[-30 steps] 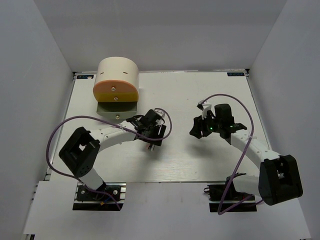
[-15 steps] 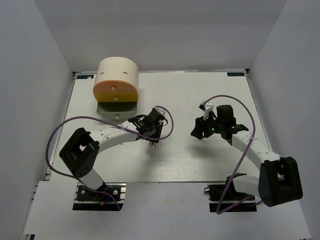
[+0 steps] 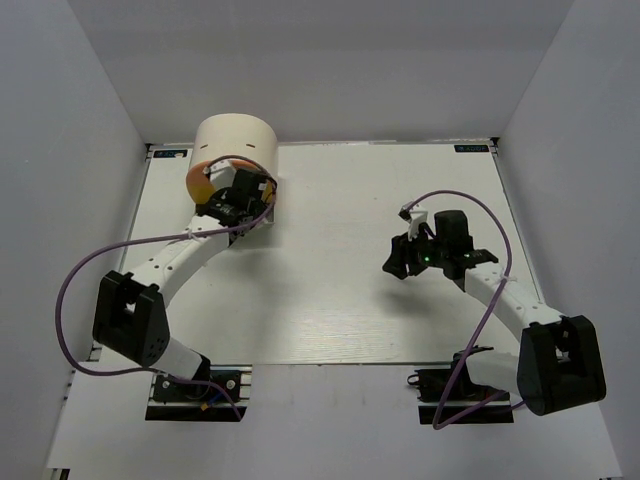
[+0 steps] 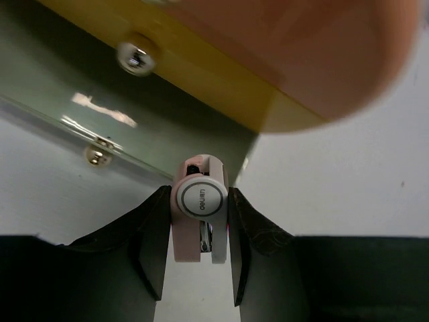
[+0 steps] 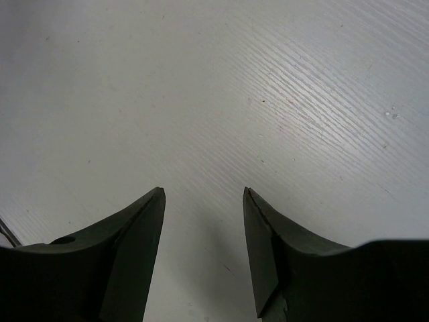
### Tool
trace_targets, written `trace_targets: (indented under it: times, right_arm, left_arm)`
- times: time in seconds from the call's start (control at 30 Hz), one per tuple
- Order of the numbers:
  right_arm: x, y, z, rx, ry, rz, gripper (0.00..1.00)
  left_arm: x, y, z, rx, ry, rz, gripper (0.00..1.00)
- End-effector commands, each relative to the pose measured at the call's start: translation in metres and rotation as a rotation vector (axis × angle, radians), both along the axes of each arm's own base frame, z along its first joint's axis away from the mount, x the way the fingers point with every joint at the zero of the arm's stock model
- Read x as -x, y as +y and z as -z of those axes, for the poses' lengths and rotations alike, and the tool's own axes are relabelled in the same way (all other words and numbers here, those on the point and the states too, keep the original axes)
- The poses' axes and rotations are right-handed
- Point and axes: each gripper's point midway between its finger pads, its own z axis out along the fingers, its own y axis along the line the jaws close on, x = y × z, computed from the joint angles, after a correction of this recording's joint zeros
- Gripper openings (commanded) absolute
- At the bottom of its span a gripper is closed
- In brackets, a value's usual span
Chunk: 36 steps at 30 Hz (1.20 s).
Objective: Sort the stationery into containers
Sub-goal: Place the stationery into the container
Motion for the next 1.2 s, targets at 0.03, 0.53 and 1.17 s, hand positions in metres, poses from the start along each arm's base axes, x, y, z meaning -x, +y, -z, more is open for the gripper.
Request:
trace_targets:
  times: [0.03, 0.53, 1.17]
  right_arm:
    - [-0.001, -0.003, -0.005, -0.008, -0.049, 0.0, 0.56]
    - [0.0, -0.005, 0.001, -0.006, -0.042, -0.001, 0.56]
    - [0.004, -0.007, 0.006, 0.0, -0.032, -0.008, 0.56]
  left_arm:
    - [-0.007, 0.026, -0.017, 0.232, -0.129, -0.236, 0.12]
    - [-0.019, 0.046, -0.021, 0.708, -0.422, -0.458, 0.13]
    - [-0.039, 0.046, -0.002, 0.712, -0.395, -0.548, 0.33]
